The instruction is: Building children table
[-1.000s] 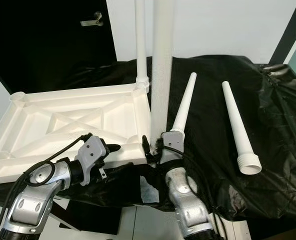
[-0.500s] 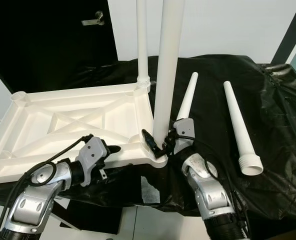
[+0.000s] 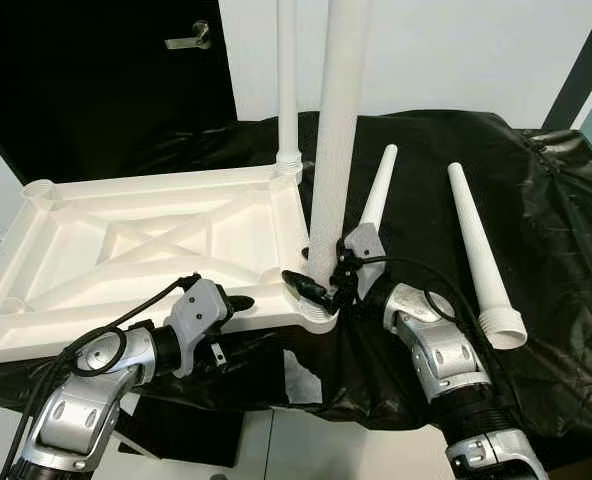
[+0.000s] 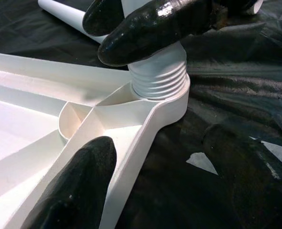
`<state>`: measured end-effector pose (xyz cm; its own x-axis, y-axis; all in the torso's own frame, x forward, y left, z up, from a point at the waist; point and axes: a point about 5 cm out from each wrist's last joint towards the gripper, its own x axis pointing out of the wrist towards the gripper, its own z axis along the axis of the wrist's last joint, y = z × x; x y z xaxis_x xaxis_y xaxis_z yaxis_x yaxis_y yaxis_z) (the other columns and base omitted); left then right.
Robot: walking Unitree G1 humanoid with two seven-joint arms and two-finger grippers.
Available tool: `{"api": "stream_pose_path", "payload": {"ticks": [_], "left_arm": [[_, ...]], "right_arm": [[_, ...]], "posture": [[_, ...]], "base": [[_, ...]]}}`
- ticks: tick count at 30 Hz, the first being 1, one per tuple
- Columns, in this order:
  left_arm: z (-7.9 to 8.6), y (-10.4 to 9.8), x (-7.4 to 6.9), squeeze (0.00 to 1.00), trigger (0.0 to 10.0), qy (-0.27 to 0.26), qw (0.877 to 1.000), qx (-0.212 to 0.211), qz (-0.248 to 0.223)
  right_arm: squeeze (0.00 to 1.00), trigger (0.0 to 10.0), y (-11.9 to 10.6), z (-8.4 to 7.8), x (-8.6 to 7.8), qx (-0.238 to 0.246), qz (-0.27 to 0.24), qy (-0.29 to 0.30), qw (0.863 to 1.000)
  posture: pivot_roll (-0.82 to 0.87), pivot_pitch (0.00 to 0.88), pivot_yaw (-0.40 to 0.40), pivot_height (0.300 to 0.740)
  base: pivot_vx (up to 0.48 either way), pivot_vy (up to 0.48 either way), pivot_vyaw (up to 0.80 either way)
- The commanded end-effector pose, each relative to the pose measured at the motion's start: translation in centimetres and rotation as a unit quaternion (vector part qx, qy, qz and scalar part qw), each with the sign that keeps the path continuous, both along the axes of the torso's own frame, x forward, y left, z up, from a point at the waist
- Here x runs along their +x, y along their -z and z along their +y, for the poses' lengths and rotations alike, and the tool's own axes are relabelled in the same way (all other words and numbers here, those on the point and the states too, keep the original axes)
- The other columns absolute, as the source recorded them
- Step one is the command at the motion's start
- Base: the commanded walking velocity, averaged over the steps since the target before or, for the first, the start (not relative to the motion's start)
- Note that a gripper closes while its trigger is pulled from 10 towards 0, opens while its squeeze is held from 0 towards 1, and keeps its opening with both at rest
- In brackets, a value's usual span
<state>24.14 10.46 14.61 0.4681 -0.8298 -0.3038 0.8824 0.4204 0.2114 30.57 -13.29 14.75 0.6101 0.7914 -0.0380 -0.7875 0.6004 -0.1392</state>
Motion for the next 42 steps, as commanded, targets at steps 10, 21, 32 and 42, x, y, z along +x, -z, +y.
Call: {"api": "stream_pose_path", "payload": {"ticks": [10,21,32,42], "left_arm": [[0.5,1.6,1.0,0.00,10.0,-0.128,0.992,-0.010,-0.014],[0.6,1.7,1.8,0.00,10.0,-0.178,0.982,-0.052,-0.032],[0.6,1.0,2.1,0.00,10.0,-0.150,0.985,-0.065,-0.053],[0.4,1.0,1.9,0.00,10.0,-0.137,0.987,-0.069,-0.055]], "right_arm": [[0.00,10.0,1.0,-0.8,0.4,0.008,0.031,0.048,0.998],[0.00,10.0,2.3,1.7,-0.5,0.037,0.017,0.196,0.980],[0.00,10.0,2.6,3.3,-1.3,0.080,0.027,0.372,0.924],[0.00,10.0,2.4,4.1,-1.6,0.087,0.027,0.385,0.918]], "posture": [[0.02,0.000,0.007,0.740],[0.01,0.000,0.017,0.740],[0.01,0.000,0.019,0.740],[0.01,0.000,0.021,0.740]], "base": [[0.000,0.000,0.00],[0.000,0.000,0.00],[0.000,0.000,0.00],[0.000,0.000,0.00]]}}
